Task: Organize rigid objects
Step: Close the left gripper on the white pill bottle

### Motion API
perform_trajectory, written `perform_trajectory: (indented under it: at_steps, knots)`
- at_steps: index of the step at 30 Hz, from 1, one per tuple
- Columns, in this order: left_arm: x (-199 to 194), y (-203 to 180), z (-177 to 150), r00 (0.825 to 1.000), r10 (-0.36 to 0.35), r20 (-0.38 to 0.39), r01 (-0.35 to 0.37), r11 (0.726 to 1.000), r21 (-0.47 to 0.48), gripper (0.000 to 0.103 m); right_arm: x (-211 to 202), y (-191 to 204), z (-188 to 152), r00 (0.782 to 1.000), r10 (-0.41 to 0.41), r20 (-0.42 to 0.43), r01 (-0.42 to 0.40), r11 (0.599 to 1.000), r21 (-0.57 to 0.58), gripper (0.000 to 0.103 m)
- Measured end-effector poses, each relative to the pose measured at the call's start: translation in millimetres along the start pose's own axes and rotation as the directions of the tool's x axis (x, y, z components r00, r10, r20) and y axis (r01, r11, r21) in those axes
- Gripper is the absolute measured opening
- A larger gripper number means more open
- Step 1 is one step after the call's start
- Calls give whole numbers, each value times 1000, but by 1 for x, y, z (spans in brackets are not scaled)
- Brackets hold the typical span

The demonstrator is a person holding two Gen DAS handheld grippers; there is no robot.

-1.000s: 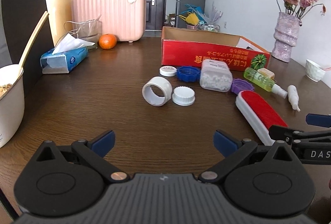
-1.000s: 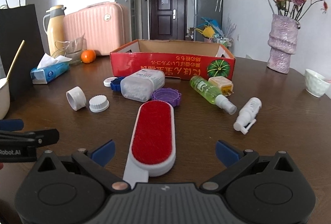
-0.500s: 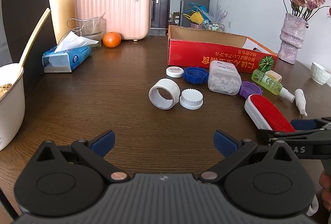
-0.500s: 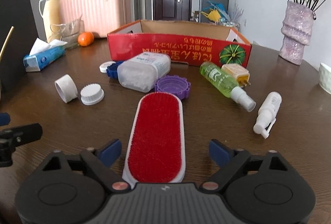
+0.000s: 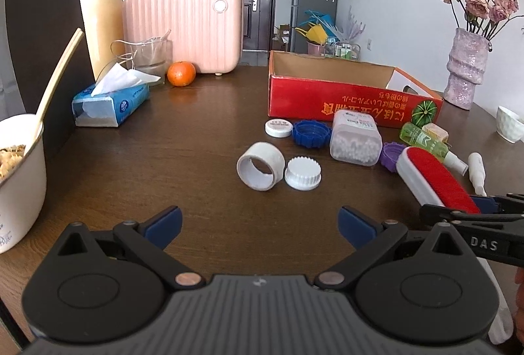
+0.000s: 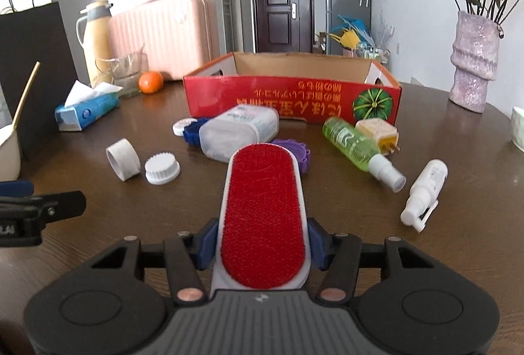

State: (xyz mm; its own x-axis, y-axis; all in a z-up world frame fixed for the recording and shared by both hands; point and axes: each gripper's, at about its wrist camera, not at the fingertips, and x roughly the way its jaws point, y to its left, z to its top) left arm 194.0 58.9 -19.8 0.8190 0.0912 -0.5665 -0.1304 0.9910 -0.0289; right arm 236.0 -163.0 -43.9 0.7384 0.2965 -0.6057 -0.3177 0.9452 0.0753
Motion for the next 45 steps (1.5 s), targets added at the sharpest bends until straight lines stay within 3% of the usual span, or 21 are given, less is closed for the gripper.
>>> perform_trajectory:
  at_steps: [23, 30, 45]
  knots:
    - [37, -61, 54, 1000, -17, 20, 16, 997, 75, 103, 1, -53, 30, 995, -49, 82, 48, 999, 15, 55]
    - [65, -75, 70, 999, -49, 6, 49, 996, 69, 103, 6, -67, 41, 992, -73, 104, 70, 997, 35, 55]
    - [139, -114, 82, 999, -28, -33, 32, 994, 106, 103, 27, -89, 46, 992, -91, 89, 82, 992, 92, 55]
